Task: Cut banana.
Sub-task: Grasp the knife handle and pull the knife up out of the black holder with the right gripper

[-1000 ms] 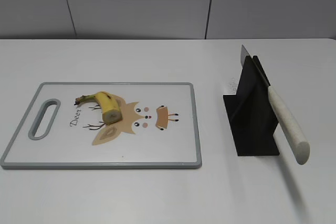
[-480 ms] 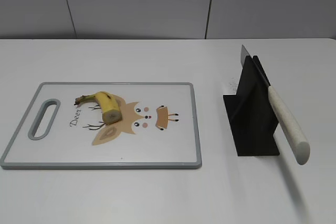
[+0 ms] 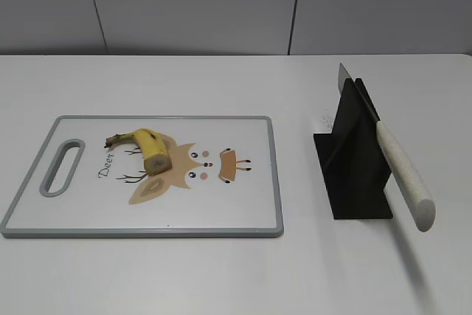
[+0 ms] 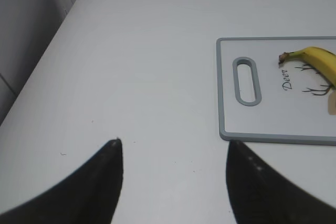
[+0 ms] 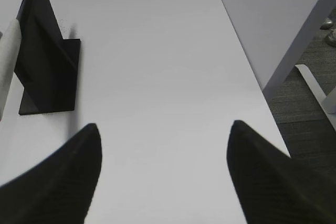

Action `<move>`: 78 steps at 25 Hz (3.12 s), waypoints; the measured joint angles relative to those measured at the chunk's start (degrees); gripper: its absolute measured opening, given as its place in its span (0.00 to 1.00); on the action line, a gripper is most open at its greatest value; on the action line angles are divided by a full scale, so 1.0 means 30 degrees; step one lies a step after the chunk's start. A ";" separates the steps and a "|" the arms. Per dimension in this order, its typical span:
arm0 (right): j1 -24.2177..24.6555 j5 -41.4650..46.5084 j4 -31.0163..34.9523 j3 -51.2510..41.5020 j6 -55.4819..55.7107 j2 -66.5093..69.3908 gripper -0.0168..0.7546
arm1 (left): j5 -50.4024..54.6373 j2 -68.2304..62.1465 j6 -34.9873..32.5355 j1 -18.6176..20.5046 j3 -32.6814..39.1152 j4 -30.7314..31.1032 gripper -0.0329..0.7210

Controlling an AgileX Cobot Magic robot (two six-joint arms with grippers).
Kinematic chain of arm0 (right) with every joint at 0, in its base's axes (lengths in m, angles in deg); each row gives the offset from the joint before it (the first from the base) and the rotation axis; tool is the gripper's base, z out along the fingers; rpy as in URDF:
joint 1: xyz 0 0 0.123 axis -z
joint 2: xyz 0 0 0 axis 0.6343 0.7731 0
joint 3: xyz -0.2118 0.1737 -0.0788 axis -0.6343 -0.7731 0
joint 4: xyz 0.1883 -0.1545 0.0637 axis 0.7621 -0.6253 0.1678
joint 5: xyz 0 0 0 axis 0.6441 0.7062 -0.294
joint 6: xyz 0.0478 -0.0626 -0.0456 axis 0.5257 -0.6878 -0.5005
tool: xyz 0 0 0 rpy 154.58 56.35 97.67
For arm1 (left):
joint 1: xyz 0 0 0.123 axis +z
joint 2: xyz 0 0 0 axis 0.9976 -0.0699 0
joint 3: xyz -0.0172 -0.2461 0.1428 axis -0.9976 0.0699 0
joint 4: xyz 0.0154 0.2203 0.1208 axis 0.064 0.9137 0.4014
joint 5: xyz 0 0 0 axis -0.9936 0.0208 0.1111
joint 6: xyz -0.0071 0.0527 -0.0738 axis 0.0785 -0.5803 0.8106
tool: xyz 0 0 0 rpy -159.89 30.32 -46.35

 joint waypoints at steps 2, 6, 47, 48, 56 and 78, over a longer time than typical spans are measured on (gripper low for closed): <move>0.0000 0.0000 0.0000 0.0000 0.0000 0.0000 0.76 | 0.0000 0.0000 0.0000 0.0000 0.0000 0.0000 0.82; 0.0000 0.0000 0.0000 0.0000 0.0000 0.0000 0.76 | 0.0000 0.0000 0.0000 0.0000 0.0000 0.0000 0.82; -0.6788 0.3235 0.0757 0.8179 0.2230 1.9472 0.76 | 0.0049 0.0000 0.0000 0.0000 0.0000 0.0000 0.82; -0.6807 0.3235 0.1031 0.8459 0.2349 1.9832 0.76 | 0.0049 0.0000 0.0000 0.0000 0.0000 0.0000 0.82; -0.7719 0.3218 0.2801 1.0763 0.2274 2.3632 0.76 | 0.0049 0.0000 0.0000 0.0000 0.0000 0.0000 0.82; -0.9455 0.1123 0.1252 1.1270 0.4328 3.0922 0.76 | 0.0049 0.0000 0.0000 0.0000 0.0000 0.0000 0.82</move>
